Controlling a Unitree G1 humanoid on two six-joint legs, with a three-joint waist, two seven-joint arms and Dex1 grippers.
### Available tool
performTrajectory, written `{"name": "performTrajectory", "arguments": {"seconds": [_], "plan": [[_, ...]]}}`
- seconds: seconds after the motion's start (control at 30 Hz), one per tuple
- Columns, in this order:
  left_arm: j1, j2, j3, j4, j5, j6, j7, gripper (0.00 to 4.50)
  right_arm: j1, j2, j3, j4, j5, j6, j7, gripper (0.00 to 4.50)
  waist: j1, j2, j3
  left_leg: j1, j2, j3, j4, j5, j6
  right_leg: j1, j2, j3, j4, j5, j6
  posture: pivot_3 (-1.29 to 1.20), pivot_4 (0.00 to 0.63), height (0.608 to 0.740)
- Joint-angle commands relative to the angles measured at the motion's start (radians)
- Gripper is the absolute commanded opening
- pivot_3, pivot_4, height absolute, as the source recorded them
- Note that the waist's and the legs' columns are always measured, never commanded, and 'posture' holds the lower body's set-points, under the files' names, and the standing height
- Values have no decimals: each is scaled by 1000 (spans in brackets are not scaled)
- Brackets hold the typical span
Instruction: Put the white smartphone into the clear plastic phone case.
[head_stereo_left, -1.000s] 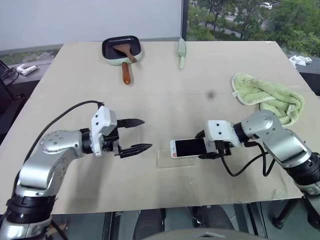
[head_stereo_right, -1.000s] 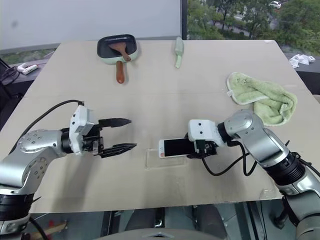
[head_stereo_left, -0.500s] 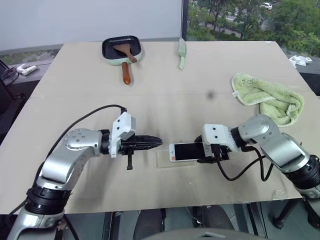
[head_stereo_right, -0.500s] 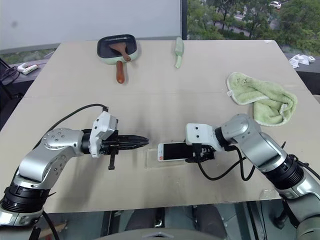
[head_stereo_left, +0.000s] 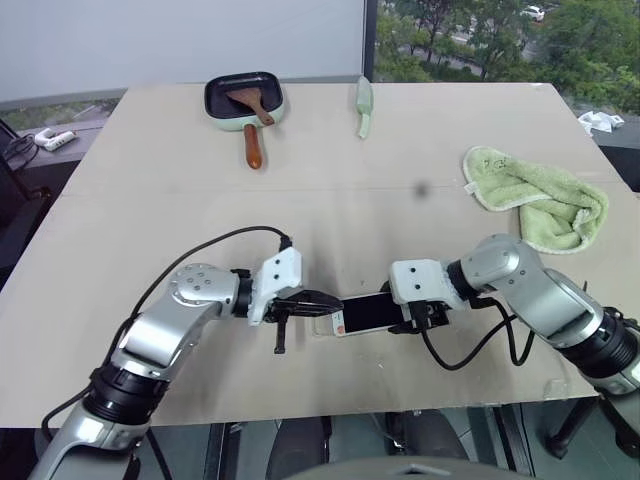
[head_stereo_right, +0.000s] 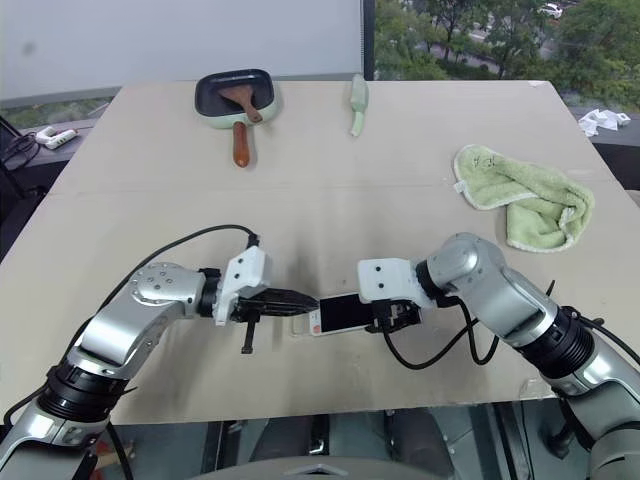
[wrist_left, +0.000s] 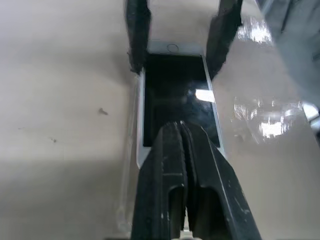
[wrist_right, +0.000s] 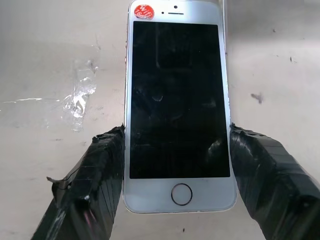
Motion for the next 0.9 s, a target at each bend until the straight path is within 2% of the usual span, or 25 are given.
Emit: {"name": "performTrajectory", "arguments": {"seconds": [0.03, 0.17, 0.9], "plan": [[-9, -20, -17, -26, 18, -7, 21, 68, -20, -1, 11, -1, -23, -9, -2, 2930, 0, 0, 0, 0, 0, 0, 0, 0, 0, 0, 0, 0, 0, 0, 0, 0, 150, 740], [-7, -39, -18, -38, 14, 5, 39, 68, -24, 15, 22, 10, -39, 20, -10, 2930, 0, 0, 0, 0, 0, 0, 1, 0, 0, 0, 0, 0, 0, 0, 0, 0, 150, 740], [43, -16, -23, -42, 28, 9, 48, 68, -48, 45, 61, -24, -53, 196, -42, 2930, -1, 0, -1, 1, 0, -2, 5, 0, 0, 3, 0, -1, 2, 0, 0, 0, 150, 740]]}}
